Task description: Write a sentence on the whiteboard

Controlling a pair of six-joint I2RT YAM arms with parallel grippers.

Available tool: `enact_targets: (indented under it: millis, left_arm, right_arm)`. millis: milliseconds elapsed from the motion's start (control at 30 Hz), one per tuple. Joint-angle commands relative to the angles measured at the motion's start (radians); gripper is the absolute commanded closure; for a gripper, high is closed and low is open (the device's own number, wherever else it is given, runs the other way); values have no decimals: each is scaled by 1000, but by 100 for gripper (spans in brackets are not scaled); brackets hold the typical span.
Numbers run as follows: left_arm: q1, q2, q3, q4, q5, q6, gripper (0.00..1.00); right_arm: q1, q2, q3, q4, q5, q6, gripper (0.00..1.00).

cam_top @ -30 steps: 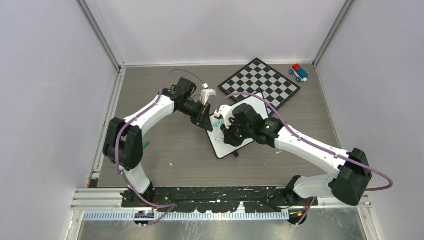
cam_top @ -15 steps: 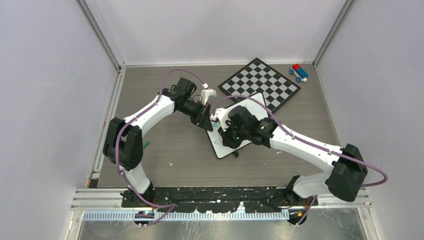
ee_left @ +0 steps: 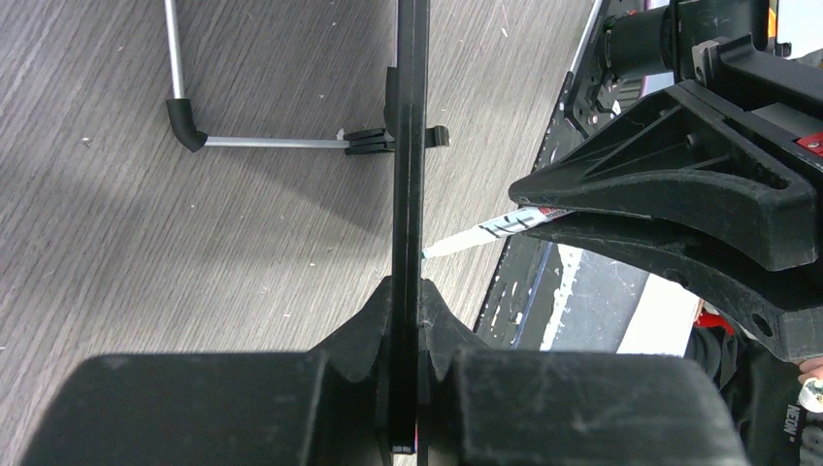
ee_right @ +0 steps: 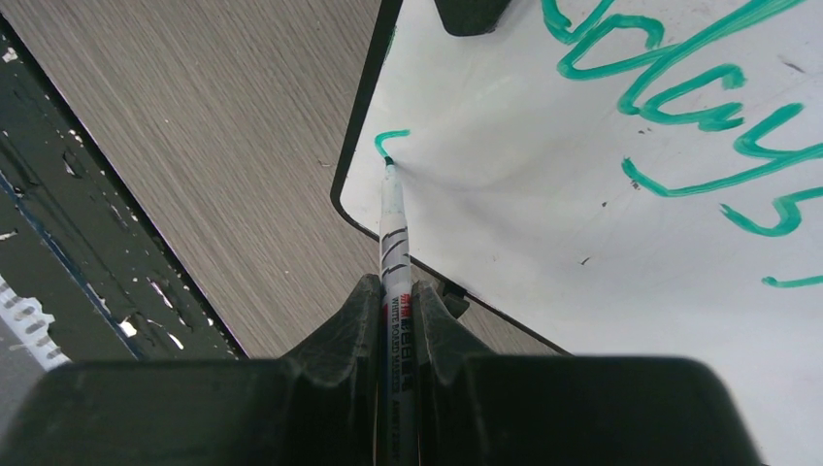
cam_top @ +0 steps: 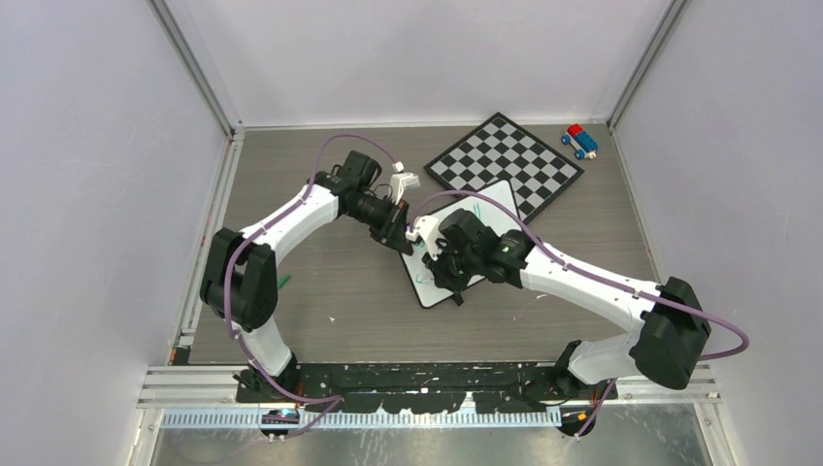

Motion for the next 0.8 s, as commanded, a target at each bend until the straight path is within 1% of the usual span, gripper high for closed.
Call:
enact_targets:
  millis: [0,100,133,333,767]
  left_arm:
    - [3,-6,4,5,-41,3,100]
    - [3,-5,5,4,-42,3,100]
    - [3,-7,4,4,-43,3,100]
    - [3,-8,4,5,-43,4,100]
    - [3,-7,4,6,-42,4,100]
  right_arm:
    - [-4,-22,26,37,112,-18,100]
    - [-3,-28,28,64,114,-9,100]
    - [-4,-30,26,71,145,-4,100]
    - [-4,-33,35,96,176,10,100]
    - [-3,-34,44,119,143,34,100]
